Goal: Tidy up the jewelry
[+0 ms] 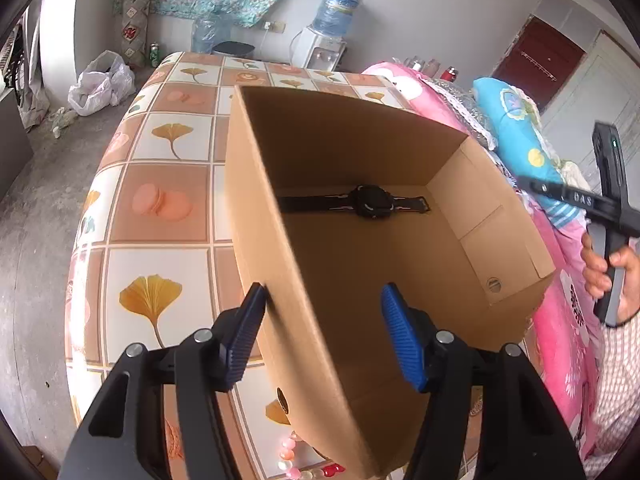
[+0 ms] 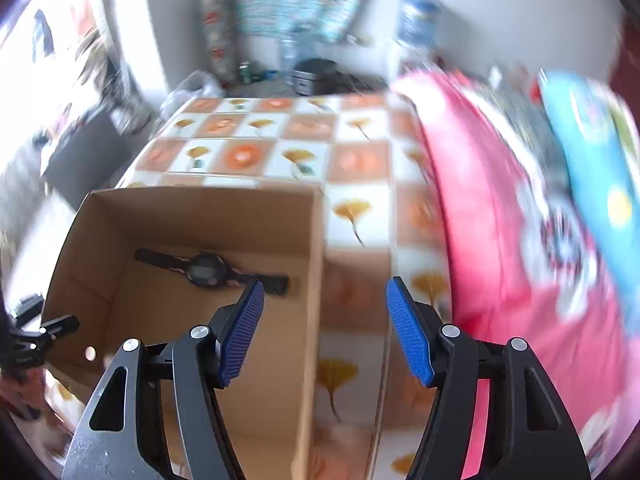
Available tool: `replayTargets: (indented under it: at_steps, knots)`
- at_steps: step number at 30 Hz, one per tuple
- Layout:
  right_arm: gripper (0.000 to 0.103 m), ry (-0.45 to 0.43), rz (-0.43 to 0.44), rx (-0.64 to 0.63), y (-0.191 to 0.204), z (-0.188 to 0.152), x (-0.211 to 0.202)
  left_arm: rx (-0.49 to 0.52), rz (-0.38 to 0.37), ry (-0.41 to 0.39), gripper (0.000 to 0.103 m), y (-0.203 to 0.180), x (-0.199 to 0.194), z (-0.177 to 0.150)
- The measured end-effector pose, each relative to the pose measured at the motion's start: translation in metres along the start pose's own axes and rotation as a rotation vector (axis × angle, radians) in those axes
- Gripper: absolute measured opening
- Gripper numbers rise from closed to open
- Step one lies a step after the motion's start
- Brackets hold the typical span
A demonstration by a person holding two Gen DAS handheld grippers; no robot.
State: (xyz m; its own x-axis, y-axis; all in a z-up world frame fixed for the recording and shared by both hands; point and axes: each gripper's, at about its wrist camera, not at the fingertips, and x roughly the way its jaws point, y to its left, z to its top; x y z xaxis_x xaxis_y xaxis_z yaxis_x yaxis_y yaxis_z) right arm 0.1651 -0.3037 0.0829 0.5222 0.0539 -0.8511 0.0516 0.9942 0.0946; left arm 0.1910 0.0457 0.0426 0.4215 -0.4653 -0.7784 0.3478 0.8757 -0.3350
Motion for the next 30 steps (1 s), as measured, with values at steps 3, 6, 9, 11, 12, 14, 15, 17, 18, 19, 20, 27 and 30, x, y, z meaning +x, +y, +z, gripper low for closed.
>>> replayTargets:
  at_steps: [3, 6, 9, 11, 12, 14, 15, 17, 18, 19, 20, 27, 30]
  knots:
    - [0.06, 0.087, 0.123, 0.115, -0.007, -0.033, 0.014, -0.015, 0.005, 0.005, 0.062, -0.003, 0.002, 0.001]
    - [0.051, 0.127, 0.275, 0.194, -0.01, -0.048, 0.021, -0.024, 0.016, 0.011, 0.063, -0.005, 0.004, 0.003]
    - [0.048, 0.126, 0.317, 0.213, -0.006, -0.057, 0.014, -0.017, 0.042, 0.015, 0.063, -0.008, 0.005, 0.003]
    - [0.049, 0.115, 0.279, 0.193, -0.001, -0.06, 0.008, -0.016, 0.047, 0.011, 0.063, -0.01, 0.005, 0.003]
    - [0.05, 0.114, 0.272, 0.198, -0.001, -0.061, 0.005, -0.019, 0.045, 0.012, 0.063, -0.01, 0.005, 0.002]
    - [0.05, 0.114, 0.263, 0.211, -0.005, -0.064, -0.004, -0.02, 0.041, 0.015, 0.063, -0.012, 0.005, 0.002]
    - [0.05, 0.111, 0.262, 0.215, -0.005, -0.066, -0.004, -0.013, 0.041, 0.014, 0.064, -0.014, 0.006, 0.001]
    - [0.05, 0.105, 0.271, 0.222, -0.007, -0.065, -0.001, -0.001, 0.045, 0.008, 0.064, -0.016, 0.006, -0.001]
    - [0.051, 0.102, 0.279, 0.23, -0.01, -0.065, 0.002, 0.002, 0.045, 0.005, 0.064, -0.017, 0.007, -0.001]
    - [0.051, 0.099, 0.291, 0.242, -0.015, -0.066, 0.003, 0.003, 0.046, 0.003, 0.064, -0.017, 0.007, -0.001]
    - [0.051, 0.09, 0.305, 0.252, -0.02, -0.066, -0.001, 0.009, 0.043, 0.003, 0.064, -0.017, 0.006, -0.002]
    - [0.066, -0.125, 0.169, 0.178, -0.033, -0.079, -0.046, -0.001, 0.092, -0.172, 0.073, -0.001, -0.049, -0.028]
    - [0.078, -0.183, 0.06, 0.068, -0.018, -0.105, -0.069, 0.038, 0.149, -0.227, 0.079, -0.001, -0.075, -0.061]
